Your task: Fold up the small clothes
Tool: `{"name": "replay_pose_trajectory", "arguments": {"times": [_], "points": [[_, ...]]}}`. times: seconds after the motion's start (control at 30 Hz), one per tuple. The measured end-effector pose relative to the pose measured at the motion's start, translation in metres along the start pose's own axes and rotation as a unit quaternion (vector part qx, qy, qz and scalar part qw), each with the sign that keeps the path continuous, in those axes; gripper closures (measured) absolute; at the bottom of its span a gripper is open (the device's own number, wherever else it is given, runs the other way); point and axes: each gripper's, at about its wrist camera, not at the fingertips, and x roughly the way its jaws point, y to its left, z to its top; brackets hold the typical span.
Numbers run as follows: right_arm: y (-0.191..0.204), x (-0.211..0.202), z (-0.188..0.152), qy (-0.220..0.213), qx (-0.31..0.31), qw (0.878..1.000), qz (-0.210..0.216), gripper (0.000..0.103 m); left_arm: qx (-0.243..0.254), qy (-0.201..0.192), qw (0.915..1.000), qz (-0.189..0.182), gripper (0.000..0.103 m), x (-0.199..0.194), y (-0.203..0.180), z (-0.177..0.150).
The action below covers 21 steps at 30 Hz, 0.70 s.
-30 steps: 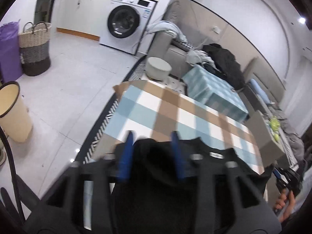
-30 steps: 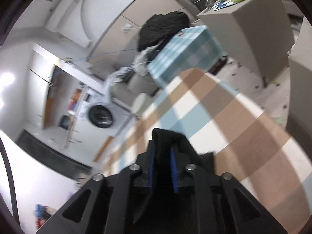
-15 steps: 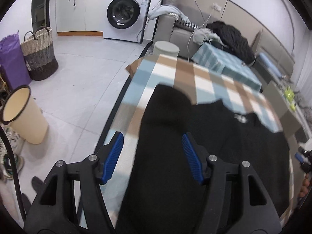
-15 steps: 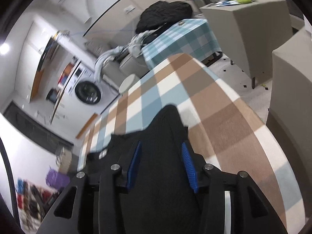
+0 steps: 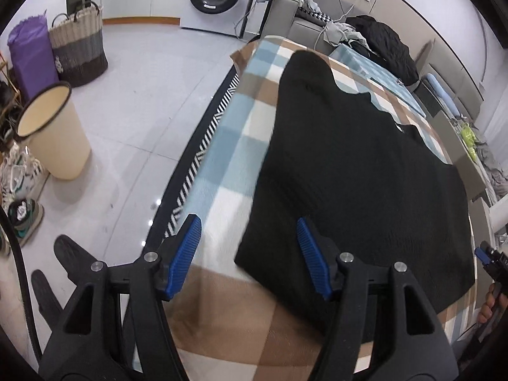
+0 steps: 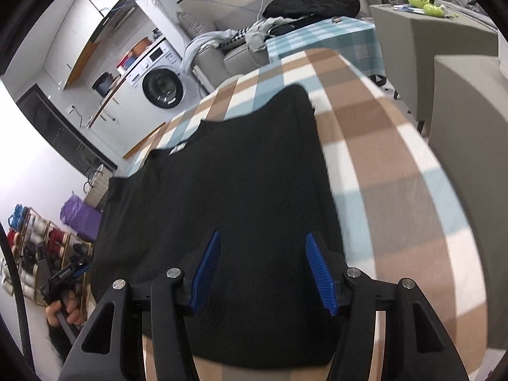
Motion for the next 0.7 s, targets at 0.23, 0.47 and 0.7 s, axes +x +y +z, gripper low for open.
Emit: {"name": "replay_pose_trajectory", "arguments": {"times": [0.23, 0.47, 0.7], "points": [[0.004, -0.003, -0.009, 0.003, -0.010, 1.000, -0.007, 0.046, 0.030, -0.008, 0.9995, -0.011, 0.097, 0.005, -0.022, -0.008], [0.006, -0.013, -0.007, -0.009, -0.013, 0.999, -0.028, 0.046, 0.005, -0.084, 0.9961, -0.027, 0.099, -0.044, -0.019, -0.013], [-0.010, -0.010, -0.011, 0.008, -0.002, 0.998, -0.055, 0.046, -0.007, -0.055, 0.9982, -0.021, 0.099, -0.032, -0.010, -0.016]]}}
